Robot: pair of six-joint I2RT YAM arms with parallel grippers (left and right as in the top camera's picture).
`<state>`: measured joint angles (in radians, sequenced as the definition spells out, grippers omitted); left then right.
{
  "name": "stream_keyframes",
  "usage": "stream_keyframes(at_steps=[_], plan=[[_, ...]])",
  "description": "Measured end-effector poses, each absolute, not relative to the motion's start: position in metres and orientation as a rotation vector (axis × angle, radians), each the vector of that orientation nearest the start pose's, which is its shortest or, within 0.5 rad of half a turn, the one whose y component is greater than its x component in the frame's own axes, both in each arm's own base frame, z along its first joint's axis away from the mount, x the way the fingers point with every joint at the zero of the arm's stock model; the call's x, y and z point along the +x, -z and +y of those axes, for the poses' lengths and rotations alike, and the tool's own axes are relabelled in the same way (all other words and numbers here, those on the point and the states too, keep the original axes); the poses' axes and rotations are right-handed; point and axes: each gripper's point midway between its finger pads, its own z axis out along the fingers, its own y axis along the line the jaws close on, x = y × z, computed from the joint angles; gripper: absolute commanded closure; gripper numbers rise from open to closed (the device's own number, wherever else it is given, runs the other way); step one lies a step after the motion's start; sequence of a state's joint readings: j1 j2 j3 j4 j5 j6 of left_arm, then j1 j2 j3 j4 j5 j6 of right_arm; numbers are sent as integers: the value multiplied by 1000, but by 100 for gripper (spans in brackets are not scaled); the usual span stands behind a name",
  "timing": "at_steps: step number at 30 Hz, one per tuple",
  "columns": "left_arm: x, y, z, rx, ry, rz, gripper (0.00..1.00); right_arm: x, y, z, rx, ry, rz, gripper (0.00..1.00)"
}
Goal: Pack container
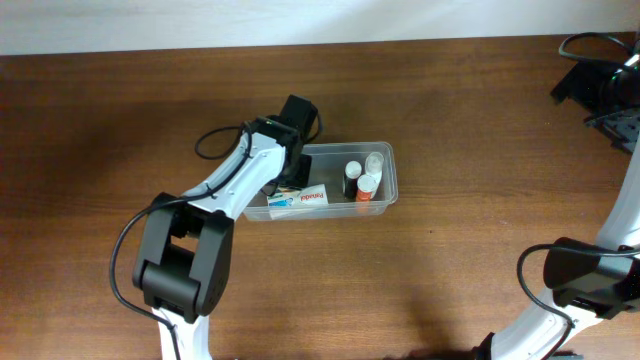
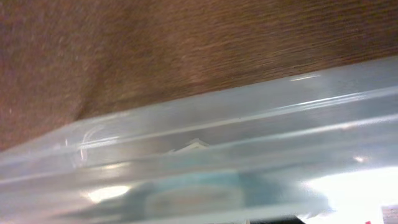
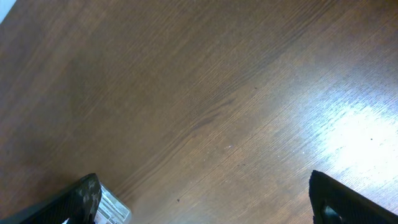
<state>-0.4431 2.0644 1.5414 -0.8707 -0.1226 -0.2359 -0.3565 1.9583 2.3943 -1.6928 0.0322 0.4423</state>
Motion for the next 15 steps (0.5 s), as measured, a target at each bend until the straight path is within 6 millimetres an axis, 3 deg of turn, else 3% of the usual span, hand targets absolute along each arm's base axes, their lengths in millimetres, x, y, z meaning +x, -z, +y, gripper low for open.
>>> stream_keyframes(at_steps=[3,15], plan=[[398,-35,-166,254,-74,2923,54,366,-282,-142,1104,27,2602,2],[397,-35,-167,222,-56,2929,53,366,-282,-142,1105,26,2602,2]])
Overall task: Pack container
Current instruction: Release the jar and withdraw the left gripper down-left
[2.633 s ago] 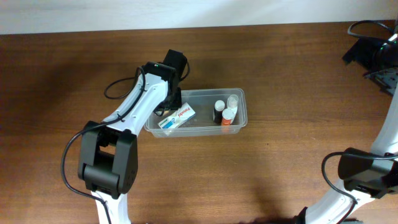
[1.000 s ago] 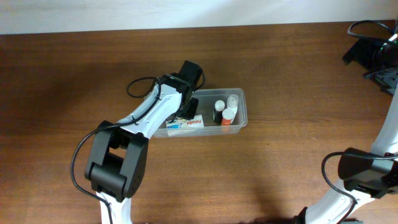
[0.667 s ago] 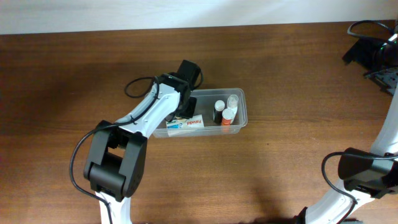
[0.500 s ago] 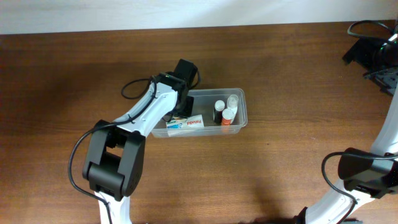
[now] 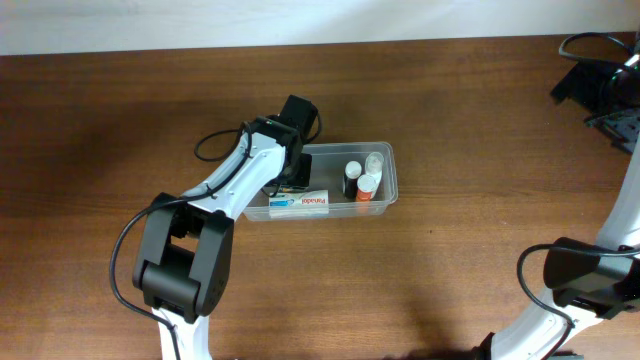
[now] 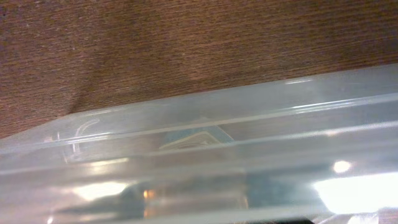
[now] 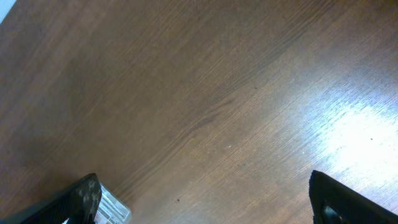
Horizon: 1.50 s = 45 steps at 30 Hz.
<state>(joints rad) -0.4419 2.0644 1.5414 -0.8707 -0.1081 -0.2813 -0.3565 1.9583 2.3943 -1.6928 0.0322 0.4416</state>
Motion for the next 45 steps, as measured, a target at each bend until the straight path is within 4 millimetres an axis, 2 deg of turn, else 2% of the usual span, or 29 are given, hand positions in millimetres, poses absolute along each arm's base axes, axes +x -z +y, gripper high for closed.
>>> stream_keyframes(at_steps=[2,3,5,13,17,21,24,25,26,27,30,38,41,45], plan=[[397,-35,-167,221,-56,2929,52,366,-282,-142,1105,26,2601,2],[397,-35,-167,221,-56,2929,47,366,-282,-142,1104,27,2602,2],[397,-35,-167,220,-56,2929,44,366,-282,-142,1105,26,2601,2],[395,-42,-166,219,-65,2946,44,366,-282,-142,1104,27,2602,2],[402,-64,-170,214,-44,2909,44,366,-282,-142,1104,27,2602,2],[404,-103,-171,211,-13,2855,43,366,-282,-142,1104,27,2602,2],[404,-136,-171,215,13,2801,34,366,-282,-142,1104,27,2602,2],[402,-146,-170,216,21,2786,28,366,-282,-142,1105,26,2602,2],[401,-156,-169,220,28,2769,17,366,-282,-142,1104,27,2602,2],[398,-165,-168,225,34,2754,2,366,-282,-142,1104,27,2602,2],[385,-194,-161,222,46,2721,1,366,-282,-142,1104,27,2602,2],[324,-260,-124,204,11,2678,1,366,-282,-142,1104,27,2602,2],[294,-276,-110,154,9,2693,1,366,-282,-142,1105,27,2601,2],[262,-285,-94,82,4,2727,1,366,-282,-142,1105,26,2602,2]])
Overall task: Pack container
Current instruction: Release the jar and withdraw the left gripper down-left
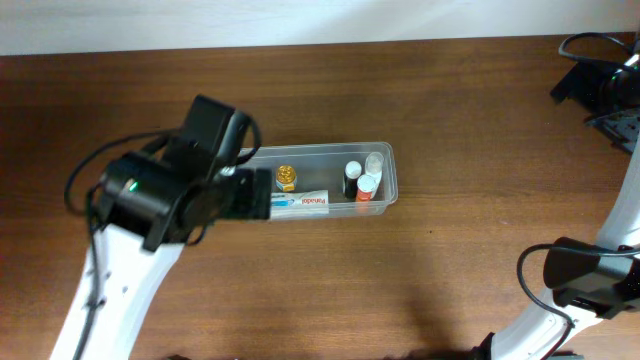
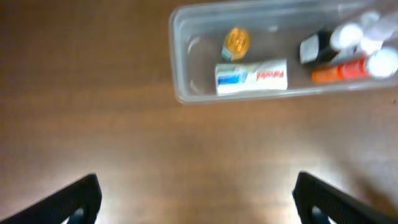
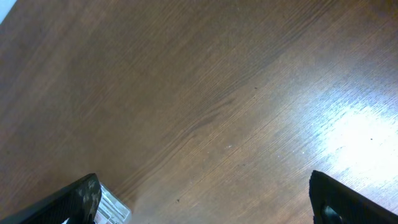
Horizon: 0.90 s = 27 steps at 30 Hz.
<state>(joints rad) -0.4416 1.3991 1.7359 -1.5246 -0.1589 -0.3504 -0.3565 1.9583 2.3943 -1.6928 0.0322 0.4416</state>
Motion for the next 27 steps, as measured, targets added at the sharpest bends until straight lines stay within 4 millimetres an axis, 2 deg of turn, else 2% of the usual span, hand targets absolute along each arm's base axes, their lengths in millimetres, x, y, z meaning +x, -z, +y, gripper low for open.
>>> stream_keyframes(at_steps=[5,10,15,17,22,27], plan=[[249,-288,-87,44,-1,2746,1,366,-282,-142,1104,27,2602,2],[232,-282,-78,41,-58,2819,1,366,-282,-142,1105,27,2601,2],[229,-281,-70,35,-114,2824,1,366,-282,-142,1105,26,2601,2],[235,-283,-70,28,-123,2796,1,366,-282,-142,1104,27,2602,2],[267,-284,-68,-24,-109,2638,1,366,-282,-142,1104,27,2602,2],[296,-276,-39,-196,-55,2419,1,366,-282,-142,1104,27,2602,2]])
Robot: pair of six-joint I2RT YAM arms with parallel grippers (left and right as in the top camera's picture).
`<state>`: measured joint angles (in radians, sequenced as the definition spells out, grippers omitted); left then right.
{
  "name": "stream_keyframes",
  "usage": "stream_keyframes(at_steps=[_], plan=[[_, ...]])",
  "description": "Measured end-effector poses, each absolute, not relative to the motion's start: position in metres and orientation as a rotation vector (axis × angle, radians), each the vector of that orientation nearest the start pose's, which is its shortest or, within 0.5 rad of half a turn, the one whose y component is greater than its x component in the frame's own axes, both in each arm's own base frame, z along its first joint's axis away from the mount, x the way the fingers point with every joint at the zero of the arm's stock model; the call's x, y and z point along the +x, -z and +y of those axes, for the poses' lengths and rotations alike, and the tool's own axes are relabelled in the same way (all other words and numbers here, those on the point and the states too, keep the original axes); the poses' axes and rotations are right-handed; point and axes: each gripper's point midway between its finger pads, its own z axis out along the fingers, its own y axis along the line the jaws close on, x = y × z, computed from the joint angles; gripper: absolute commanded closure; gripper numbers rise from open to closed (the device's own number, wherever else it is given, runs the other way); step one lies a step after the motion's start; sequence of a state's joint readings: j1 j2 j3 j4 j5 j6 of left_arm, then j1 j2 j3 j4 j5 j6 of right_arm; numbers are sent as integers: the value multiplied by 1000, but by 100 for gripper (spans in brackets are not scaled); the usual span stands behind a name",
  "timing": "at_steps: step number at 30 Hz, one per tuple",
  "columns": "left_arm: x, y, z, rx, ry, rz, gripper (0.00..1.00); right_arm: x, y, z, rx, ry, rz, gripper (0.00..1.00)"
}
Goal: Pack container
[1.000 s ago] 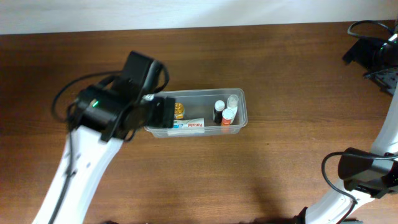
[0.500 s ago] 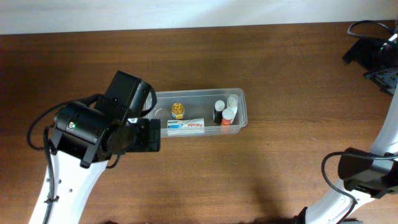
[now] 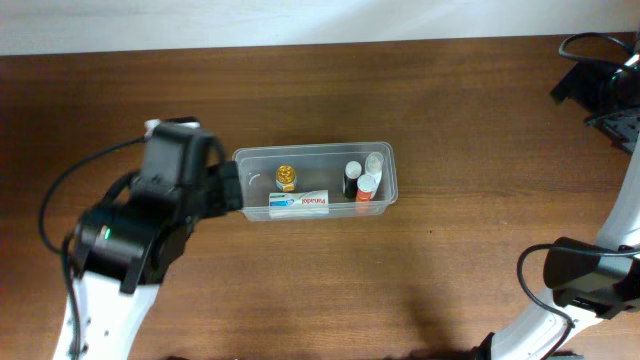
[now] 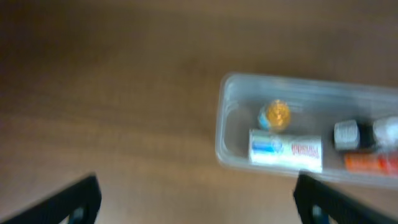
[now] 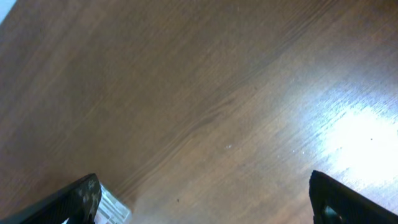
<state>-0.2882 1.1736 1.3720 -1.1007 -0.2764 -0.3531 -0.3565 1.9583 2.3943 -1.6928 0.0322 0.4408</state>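
A clear plastic container (image 3: pixel 312 149) lies mid-table. Inside are a gold-capped little jar (image 3: pixel 286 178), a white toothpaste box (image 3: pixel 299 202), a black bottle (image 3: pixel 351 179), an orange bottle (image 3: pixel 364 191) and a clear bottle (image 3: pixel 374 161). My left gripper (image 3: pixel 228 190) hangs high just left of the container's left end. The blurred left wrist view shows it open (image 4: pixel 196 205) over bare wood, with the container (image 4: pixel 222 127), jar (image 4: pixel 275 114) and toothpaste box (image 4: pixel 286 151) ahead to the right. My right gripper (image 5: pixel 205 199) is open over bare table.
The brown wooden table (image 3: pixel 470 270) runs to a white wall at the back. My right arm's base (image 3: pixel 585 280) stands at the right edge, with dark gear and cables (image 3: pixel 600 85) in the back right corner.
My left arm has moved to the left. Its gripper was over the container's front left part and now hangs beside the left end. The right arm has not moved.
My left gripper was down inside the container's left half, its camera close against the clear wall, at the two oldest moments. Then it was raised and open, and the gold-capped jar showed inside. Now it hangs left of the container. The right arm stayed still.
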Motion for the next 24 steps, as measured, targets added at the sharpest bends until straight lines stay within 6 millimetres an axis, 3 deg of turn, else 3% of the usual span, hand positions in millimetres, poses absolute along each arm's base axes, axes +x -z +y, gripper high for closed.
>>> stream_keyframes(at_steps=[4,10,17,24], plan=[[305,-264,-7,-320,18,2235,1,366,-282,-142,1105,26,2602,2],[299,-252,18,-250,118,1958,1,366,-282,-142,1105,27,2602,2],[282,-237,6,-55,118,1737,1,366,-282,-142,1105,27,2603,2],[269,-215,6,-10,71,1578,0,366,-282,-142,1105,27,2603,2]])
